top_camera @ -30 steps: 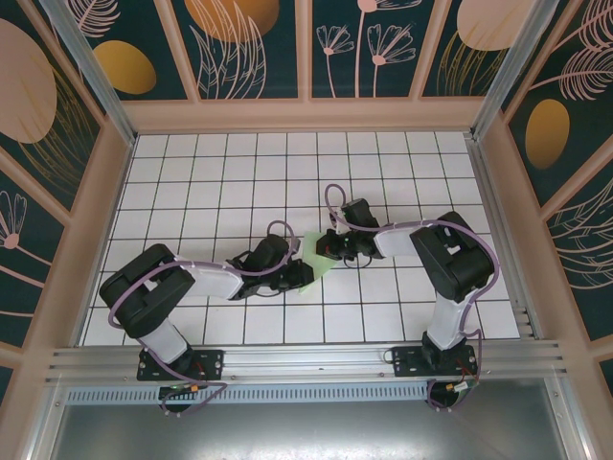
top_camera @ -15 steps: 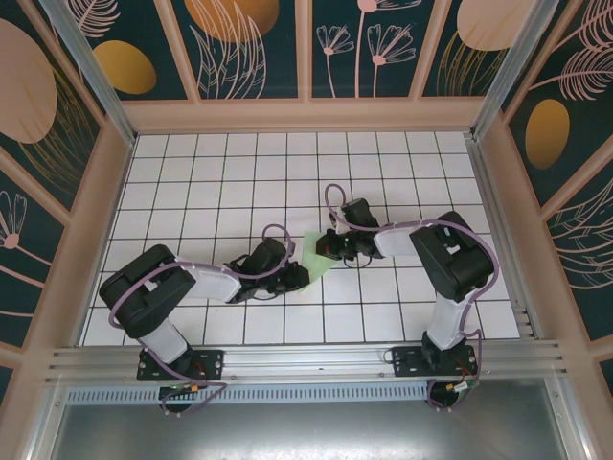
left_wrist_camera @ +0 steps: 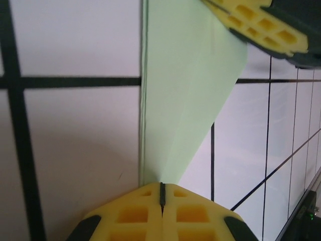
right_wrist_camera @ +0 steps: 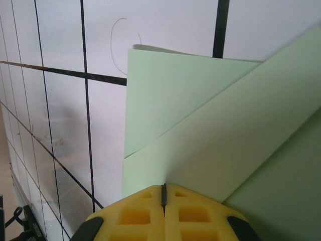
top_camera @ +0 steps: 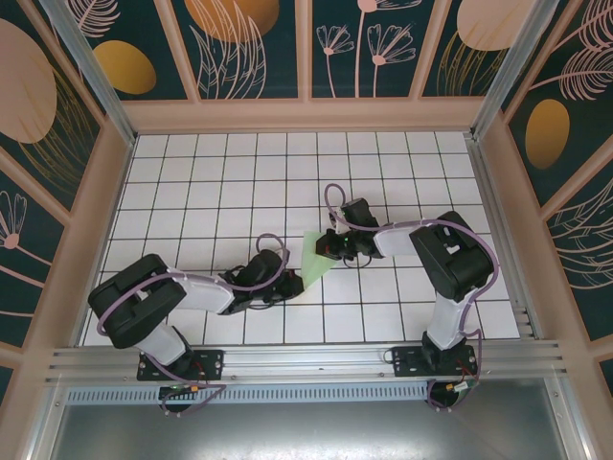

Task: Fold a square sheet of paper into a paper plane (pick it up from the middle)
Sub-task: Fourth fold the wing at the center of the table.

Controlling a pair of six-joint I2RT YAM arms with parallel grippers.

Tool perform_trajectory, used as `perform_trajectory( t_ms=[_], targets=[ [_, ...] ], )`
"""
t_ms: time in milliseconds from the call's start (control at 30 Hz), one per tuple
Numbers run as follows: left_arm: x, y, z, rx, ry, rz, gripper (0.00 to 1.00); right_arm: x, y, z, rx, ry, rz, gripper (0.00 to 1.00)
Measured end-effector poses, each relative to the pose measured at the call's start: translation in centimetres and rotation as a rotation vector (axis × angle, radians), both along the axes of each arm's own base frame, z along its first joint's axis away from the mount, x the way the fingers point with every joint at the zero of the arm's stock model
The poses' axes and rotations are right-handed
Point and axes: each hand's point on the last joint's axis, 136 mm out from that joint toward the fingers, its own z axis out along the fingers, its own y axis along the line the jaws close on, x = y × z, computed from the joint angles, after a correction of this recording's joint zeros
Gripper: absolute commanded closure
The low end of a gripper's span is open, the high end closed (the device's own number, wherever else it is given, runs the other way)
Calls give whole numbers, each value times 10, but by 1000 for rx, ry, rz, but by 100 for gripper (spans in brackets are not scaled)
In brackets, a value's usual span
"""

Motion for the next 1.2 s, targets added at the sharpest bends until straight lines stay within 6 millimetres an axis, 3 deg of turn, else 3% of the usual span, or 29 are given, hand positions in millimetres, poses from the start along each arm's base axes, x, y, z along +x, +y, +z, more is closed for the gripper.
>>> perform_trajectory(
  t_ms=[333,567,633,733,900,1200],
  targets=[
    [-20,17,5,39,-2,-3,100,1,1,0,1,3,2,100],
    [11,1,60,-12,-189,28,100,2,2,0,2,2,2,100],
    [19,-4,69,-18,-217,34,100,2,2,0,2,2,2,100],
    [25,-8,60,10,-216,39,100,2,2,0,2,2,2,100],
    [22,-4,29,78,-159,36,100,1,2,0,3,3,3,100],
    [15,0,1,116,-85,44,100,1,2,1,3,4,4,100]
  ],
)
